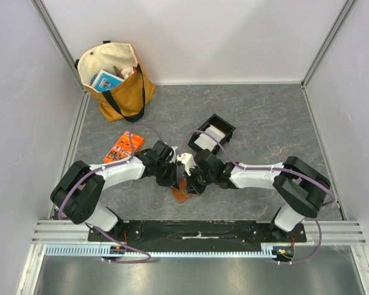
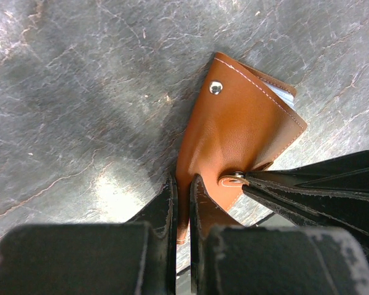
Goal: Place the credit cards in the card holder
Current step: Open the card holder at the center of the board.
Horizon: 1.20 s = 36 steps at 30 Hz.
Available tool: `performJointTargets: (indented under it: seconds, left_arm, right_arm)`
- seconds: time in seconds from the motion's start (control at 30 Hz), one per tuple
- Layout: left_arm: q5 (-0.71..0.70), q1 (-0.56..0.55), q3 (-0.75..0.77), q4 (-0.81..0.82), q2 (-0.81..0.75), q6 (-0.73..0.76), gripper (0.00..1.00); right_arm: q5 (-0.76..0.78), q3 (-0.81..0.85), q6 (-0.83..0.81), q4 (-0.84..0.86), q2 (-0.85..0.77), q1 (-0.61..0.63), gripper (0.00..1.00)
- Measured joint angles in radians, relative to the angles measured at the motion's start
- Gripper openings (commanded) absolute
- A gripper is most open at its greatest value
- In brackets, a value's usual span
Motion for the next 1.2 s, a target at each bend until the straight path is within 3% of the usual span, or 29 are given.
performJointTargets:
  seconds: [0.57, 0.8, 0.97, 1.03, 1.2]
  left_arm:
    - [0.015, 0.014, -0.02, 0.023, -0.007, -0.02, 0.02]
    - [0.042, 0.008, -0.037, 0.105, 0.008, -0.06, 0.02]
    - [0.047, 0.008, -0.049, 0.127, 0.003, -0.069, 0.03]
    - [0.047, 0.008, -0.061, 0.142, -0.006, -0.076, 0.04]
    - [-0.022, 0.013, -0.086, 0.199, -0.039, -0.094, 0.05]
  right_arm:
    - [0.117, -0.031, 0.035, 0.018, -0.039, 0.063, 0.0]
    - [0.032, -0.057, 0.051, -0.014, -0.041, 0.148, 0.0]
    - [0.077, -0.06, 0.074, -0.047, -0.067, 0.156, 0.07]
    - [0.11, -0.074, 0.095, -0.071, -0.099, 0.158, 0.19]
    - [0.167, -0.136, 0.179, -0.163, -0.237, 0.117, 0.2]
